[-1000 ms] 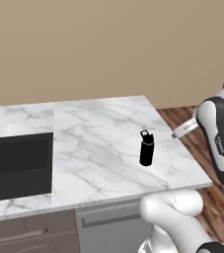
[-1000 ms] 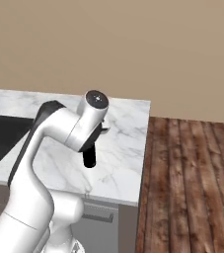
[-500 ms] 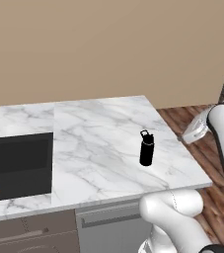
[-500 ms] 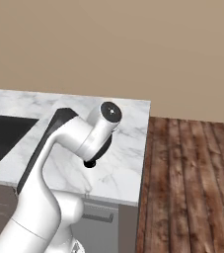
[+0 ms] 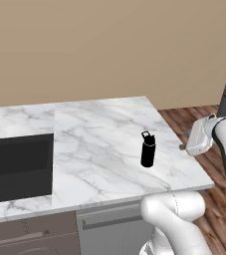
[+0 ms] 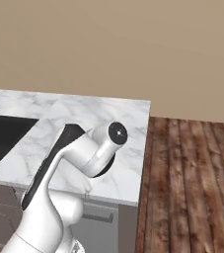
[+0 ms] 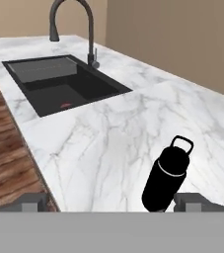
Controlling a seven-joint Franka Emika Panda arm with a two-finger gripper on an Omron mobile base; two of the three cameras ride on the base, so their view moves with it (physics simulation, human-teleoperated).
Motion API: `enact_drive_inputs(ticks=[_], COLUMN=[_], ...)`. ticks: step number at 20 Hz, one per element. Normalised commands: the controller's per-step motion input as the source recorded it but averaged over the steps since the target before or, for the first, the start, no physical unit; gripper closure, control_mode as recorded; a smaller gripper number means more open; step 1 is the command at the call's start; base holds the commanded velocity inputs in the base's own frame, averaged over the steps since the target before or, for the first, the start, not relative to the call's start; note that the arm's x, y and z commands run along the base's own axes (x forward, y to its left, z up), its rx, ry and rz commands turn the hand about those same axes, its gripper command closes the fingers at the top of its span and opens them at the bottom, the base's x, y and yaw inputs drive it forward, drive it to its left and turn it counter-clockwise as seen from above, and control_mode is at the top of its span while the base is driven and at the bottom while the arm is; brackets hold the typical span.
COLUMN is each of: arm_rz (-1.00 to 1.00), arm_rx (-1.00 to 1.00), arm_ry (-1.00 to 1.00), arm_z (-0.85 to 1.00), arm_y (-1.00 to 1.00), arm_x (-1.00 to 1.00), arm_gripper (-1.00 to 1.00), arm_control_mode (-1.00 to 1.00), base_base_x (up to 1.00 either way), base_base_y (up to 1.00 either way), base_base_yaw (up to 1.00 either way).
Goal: Pick the water bottle from the counter and place it in the open cabinet.
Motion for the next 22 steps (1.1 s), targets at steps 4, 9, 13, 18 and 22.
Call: enact_drive_inputs(ticks=[4, 9, 13, 18, 22], arm_rz=[0.12, 0.14, 0.18, 0.18, 0.14], arm_rx=[0.03, 0.02, 0.02, 0.02, 0.02], arm_ry=[-0.04, -0.03, -0.03, -0.03, -0.06], arm_z=[-0.11, -0.11, -0.13, -0.14, -0.21], arm_y=[0.00, 0.00, -0.07, -0.10, -0.02], arm_x=[0.00, 0.00, 0.00, 0.00, 0.00], arm_gripper=[-1.00, -1.00, -1.00, -1.00, -1.00], arm_control_mode=[-1.00, -1.00, -1.00, -1.00, -1.00], base_base_x=[0.00, 0.00, 0.00, 0.00, 0.00], base_base_y=[0.00, 0.00, 0.00, 0.00, 0.00], base_base_yaw=[0.00, 0.00, 0.00, 0.00, 0.00])
